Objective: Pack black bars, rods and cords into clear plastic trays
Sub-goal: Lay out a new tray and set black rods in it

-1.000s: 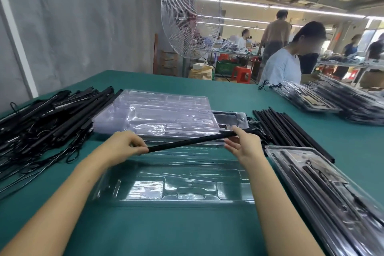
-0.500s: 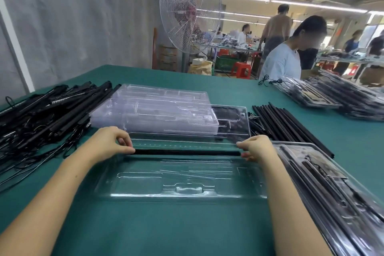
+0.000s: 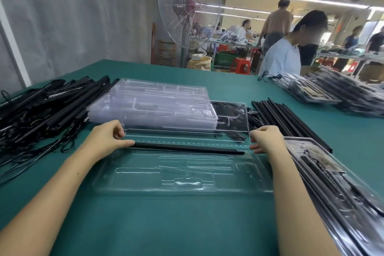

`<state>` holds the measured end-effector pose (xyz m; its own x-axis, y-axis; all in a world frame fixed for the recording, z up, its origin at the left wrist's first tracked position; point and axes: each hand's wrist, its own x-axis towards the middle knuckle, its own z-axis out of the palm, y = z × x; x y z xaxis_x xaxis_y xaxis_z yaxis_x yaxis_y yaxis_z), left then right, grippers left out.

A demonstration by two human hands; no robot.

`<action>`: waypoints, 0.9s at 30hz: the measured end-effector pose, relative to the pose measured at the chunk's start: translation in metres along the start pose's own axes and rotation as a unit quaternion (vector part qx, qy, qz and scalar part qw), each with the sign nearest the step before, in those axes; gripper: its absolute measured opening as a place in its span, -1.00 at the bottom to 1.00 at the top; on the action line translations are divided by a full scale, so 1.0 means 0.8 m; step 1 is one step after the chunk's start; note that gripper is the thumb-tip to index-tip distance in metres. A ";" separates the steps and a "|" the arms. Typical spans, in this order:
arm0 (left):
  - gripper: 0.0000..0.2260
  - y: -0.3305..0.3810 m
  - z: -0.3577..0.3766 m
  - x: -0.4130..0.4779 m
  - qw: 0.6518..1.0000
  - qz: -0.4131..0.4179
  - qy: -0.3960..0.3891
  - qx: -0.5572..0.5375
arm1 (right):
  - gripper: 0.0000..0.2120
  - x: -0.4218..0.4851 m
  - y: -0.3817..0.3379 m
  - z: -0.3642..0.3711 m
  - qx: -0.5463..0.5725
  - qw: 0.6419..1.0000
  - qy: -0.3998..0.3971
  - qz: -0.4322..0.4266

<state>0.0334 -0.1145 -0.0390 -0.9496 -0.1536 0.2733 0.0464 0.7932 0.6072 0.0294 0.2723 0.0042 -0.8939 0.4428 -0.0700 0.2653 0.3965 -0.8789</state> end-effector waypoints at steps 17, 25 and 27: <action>-0.79 -0.026 0.002 0.003 0.975 -0.107 -0.073 -0.178 | -0.76 0.108 -0.039 0.008 -0.032 0.987 0.156 0.016; -0.73 -0.040 0.003 0.014 0.974 -0.124 -0.093 -0.166 | -0.95 0.120 -0.036 -0.003 -0.331 0.941 -0.009 -0.068; -0.75 -0.041 0.003 0.017 0.975 -0.124 -0.089 -0.161 | -0.86 0.120 -0.035 0.001 -0.348 0.934 -0.018 -0.085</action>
<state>0.0182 -0.1411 -0.0571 -0.9815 -0.1895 -0.0280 -0.1235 0.5137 0.8490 -0.0639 0.3031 0.0222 -0.9527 0.3034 0.0159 0.2775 0.8903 -0.3610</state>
